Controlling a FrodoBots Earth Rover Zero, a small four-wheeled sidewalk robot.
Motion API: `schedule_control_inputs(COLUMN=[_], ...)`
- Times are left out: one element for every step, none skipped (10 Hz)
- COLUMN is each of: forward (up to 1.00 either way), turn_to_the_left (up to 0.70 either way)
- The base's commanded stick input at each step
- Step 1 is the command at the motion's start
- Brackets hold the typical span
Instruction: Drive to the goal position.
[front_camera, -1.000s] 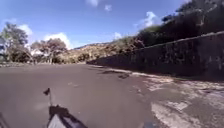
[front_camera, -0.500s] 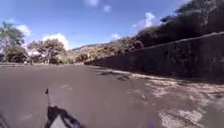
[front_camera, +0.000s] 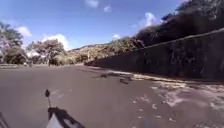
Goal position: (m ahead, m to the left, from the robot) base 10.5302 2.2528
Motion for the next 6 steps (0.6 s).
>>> schedule_control_inputs(forward=[0.97,0.97,0.97,0.97,0.97,0.97], turn_to_the_left=[0.0,0.0,0.0,0.0,0.0,0.0])
